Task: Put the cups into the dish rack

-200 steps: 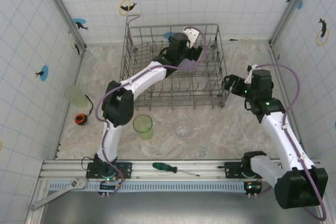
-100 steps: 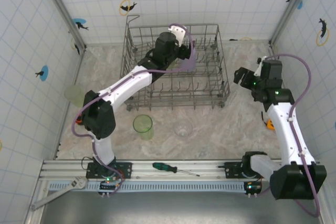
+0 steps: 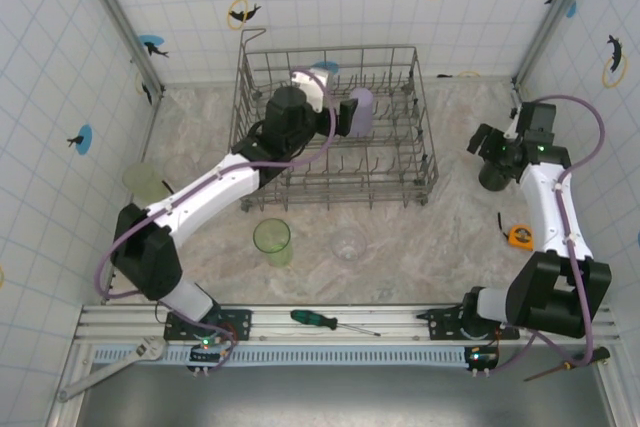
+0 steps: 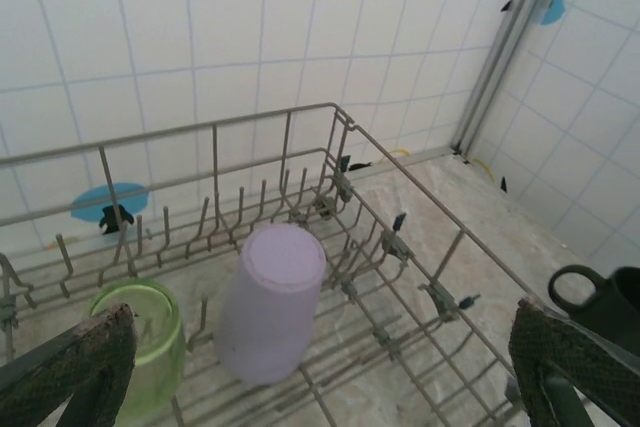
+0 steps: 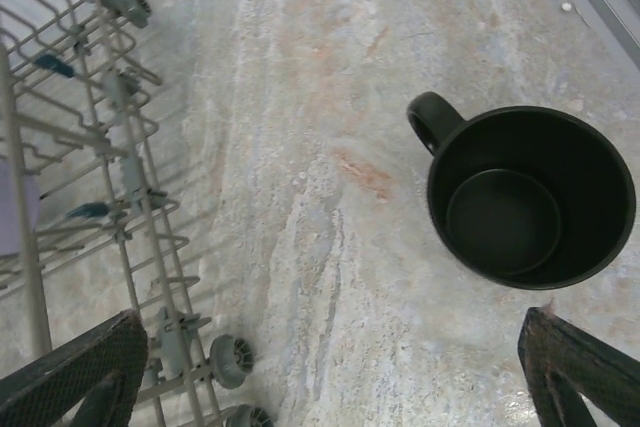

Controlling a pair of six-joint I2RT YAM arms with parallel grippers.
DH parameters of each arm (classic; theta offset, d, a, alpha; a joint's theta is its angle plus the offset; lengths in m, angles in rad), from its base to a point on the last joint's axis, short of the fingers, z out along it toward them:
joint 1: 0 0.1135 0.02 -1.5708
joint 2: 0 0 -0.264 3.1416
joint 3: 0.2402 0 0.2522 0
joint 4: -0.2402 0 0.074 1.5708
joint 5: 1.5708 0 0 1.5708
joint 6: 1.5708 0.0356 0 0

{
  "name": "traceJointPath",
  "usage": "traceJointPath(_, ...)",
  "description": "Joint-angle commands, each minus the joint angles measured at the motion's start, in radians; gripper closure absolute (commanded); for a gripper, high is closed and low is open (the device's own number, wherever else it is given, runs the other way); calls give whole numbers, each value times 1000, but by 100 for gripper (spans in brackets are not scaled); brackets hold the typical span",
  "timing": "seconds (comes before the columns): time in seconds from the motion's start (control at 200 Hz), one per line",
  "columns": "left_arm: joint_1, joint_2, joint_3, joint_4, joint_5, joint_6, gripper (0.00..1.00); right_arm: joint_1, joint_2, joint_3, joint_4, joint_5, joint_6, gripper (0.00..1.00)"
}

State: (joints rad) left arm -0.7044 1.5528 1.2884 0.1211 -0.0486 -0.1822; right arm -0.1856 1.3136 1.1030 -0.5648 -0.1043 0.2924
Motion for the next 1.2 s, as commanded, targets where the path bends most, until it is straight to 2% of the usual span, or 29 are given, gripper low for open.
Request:
traceJointPath(0.0, 0, -91, -71, 107, 36, -57, 2, -34, 42, 45, 41, -34, 16, 5)
traceJointPath(0.29, -1, -155, -101, 64, 22, -69, 2, -37, 193, 141, -19, 34, -45, 14)
traceJointPath(0.631, -1, -168, -146, 62, 9, -65, 2, -27, 268, 177, -13, 84, -28, 26)
traceJointPath(1.196, 0, -194, -188, 49, -22, -63, 2, 21, 467, 289, -136, 158, -107, 47)
